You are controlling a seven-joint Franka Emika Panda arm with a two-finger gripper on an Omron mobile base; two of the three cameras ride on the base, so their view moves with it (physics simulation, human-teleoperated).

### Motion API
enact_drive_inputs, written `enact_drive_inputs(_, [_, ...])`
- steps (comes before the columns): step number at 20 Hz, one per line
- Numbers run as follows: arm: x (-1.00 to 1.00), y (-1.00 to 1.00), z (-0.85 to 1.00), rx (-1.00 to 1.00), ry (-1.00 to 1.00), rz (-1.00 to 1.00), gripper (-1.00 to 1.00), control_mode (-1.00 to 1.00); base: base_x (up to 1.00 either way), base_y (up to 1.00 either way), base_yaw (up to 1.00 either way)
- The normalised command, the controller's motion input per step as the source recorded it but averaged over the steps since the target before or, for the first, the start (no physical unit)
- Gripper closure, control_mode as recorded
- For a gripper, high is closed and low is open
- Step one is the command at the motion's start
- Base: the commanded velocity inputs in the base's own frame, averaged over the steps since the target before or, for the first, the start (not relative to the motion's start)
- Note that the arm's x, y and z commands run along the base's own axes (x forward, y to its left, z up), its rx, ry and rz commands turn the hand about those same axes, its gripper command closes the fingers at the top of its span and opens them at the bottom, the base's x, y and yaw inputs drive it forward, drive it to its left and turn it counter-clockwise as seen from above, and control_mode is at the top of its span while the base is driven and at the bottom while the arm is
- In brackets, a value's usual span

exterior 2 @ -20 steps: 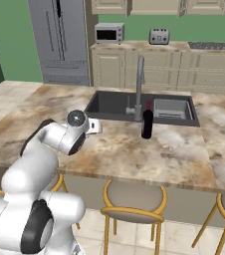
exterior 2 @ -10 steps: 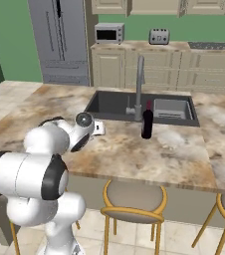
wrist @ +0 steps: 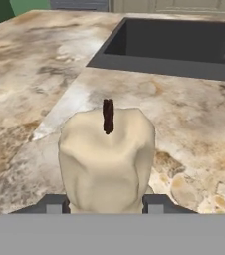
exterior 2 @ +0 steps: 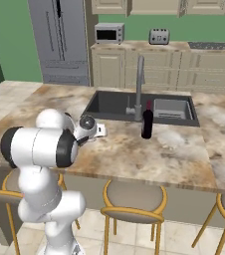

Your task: Get the candle and the wine from the cabinet and move them to the dining counter.

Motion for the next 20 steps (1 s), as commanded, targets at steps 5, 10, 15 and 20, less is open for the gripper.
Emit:
enact_drive_inputs(5, [0.3,0.0,-0.22,0.0,0.0,0.0,1.0,-1.0,0.0,0.0,0.0])
enact_drive_inputs(10, [0.11,0.0,-0.2,0.0,0.0,0.0,1.0,-1.0,0.0,0.0,0.0])
enact_drive_inputs(15, [0.0,0.0,-0.17,0.0,0.0,0.0,1.0,-1.0,0.0,0.0,0.0])
enact_drive_inputs(20, [0.0,0.0,-0.12,0.0,0.0,0.0,1.0,-1.0,0.0,0.0,0.0])
